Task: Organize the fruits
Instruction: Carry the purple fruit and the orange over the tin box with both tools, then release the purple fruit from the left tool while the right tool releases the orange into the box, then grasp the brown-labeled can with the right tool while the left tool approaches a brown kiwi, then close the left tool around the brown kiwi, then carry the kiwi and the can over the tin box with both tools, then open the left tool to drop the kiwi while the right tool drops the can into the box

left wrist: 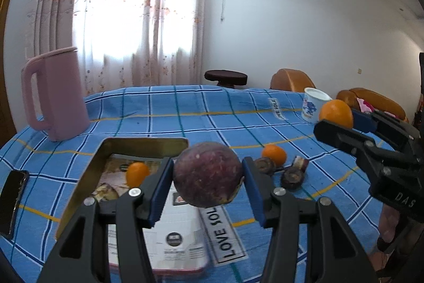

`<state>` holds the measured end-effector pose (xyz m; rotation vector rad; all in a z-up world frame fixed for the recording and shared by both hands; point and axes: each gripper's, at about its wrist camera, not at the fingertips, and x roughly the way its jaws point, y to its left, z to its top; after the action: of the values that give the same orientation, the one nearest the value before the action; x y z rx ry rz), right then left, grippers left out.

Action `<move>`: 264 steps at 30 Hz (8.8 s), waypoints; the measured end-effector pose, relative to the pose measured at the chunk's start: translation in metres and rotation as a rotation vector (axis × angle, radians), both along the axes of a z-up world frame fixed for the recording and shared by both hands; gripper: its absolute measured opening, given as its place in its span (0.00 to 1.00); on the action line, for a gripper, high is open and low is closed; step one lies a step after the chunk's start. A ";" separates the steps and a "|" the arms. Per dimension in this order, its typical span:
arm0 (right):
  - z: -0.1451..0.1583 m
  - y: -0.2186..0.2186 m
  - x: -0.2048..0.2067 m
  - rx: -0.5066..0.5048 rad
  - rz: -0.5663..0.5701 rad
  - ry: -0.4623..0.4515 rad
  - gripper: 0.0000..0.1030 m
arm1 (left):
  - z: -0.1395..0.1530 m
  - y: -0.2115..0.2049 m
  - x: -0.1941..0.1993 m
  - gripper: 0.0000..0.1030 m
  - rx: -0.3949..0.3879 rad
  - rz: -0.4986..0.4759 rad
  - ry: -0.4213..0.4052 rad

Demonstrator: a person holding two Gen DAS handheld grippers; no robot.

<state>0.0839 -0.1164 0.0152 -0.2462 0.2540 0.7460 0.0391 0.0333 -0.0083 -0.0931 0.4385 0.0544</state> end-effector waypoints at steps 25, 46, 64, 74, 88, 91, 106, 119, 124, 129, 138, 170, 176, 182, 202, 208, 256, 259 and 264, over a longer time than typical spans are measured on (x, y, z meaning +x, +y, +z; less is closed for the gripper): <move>-0.017 0.099 0.003 -0.075 0.177 0.072 0.43 | -0.016 0.070 -0.010 0.53 -0.020 0.158 0.047; -0.060 0.140 0.008 -0.203 0.252 0.177 0.43 | -0.035 0.098 -0.013 0.53 -0.022 0.207 0.115; -0.040 0.055 0.019 -0.091 0.091 0.158 0.63 | -0.009 0.065 -0.020 0.84 0.007 0.168 0.003; -0.043 -0.057 0.063 -0.037 -0.230 0.198 0.63 | -0.010 -0.014 0.012 0.84 0.070 -0.017 0.044; -0.060 -0.072 0.102 -0.042 -0.222 0.350 0.54 | -0.026 -0.072 0.067 0.81 0.129 -0.136 0.176; -0.066 -0.062 0.108 -0.068 -0.177 0.392 0.49 | -0.032 -0.070 0.075 0.65 0.102 -0.167 0.221; -0.084 -0.052 0.131 -0.073 -0.116 0.551 0.42 | -0.057 -0.069 0.105 0.41 0.000 -0.274 0.413; -0.079 -0.047 0.119 -0.090 -0.079 0.494 0.35 | -0.052 -0.070 0.101 0.26 0.009 -0.295 0.371; -0.070 -0.047 0.106 -0.095 -0.103 0.397 0.35 | -0.044 -0.069 0.092 0.26 0.022 -0.280 0.309; -0.062 -0.044 0.094 -0.109 -0.123 0.305 0.35 | -0.037 -0.068 0.082 0.26 0.041 -0.258 0.244; -0.056 -0.045 0.082 -0.105 -0.148 0.223 0.35 | -0.031 -0.066 0.075 0.26 0.053 -0.225 0.183; -0.042 -0.063 0.057 -0.003 -0.202 0.072 0.35 | -0.018 -0.065 0.053 0.26 0.091 -0.166 0.053; -0.040 -0.065 0.052 0.011 -0.212 0.040 0.35 | -0.016 -0.065 0.049 0.26 0.096 -0.154 0.028; -0.038 -0.067 0.050 0.025 -0.223 0.026 0.35 | -0.014 -0.064 0.044 0.26 0.098 -0.145 0.001; -0.023 -0.018 0.046 0.053 -0.101 0.053 0.35 | 0.000 -0.012 0.023 0.26 0.061 -0.029 -0.027; -0.017 0.011 0.045 0.043 -0.041 0.065 0.35 | 0.001 0.012 0.017 0.26 0.054 0.021 -0.019; -0.066 0.162 0.044 -0.204 0.195 0.256 0.36 | -0.034 0.118 0.032 0.26 -0.045 0.143 0.182; -0.067 0.164 0.044 -0.215 0.196 0.263 0.36 | -0.035 0.118 0.033 0.26 -0.046 0.141 0.189; -0.069 0.168 0.047 -0.235 0.192 0.276 0.36 | -0.036 0.118 0.036 0.26 -0.040 0.139 0.200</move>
<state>0.1311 0.0512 -0.0539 -0.3942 0.5880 0.9415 0.0747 0.1515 -0.0444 -0.1578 0.6329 0.1928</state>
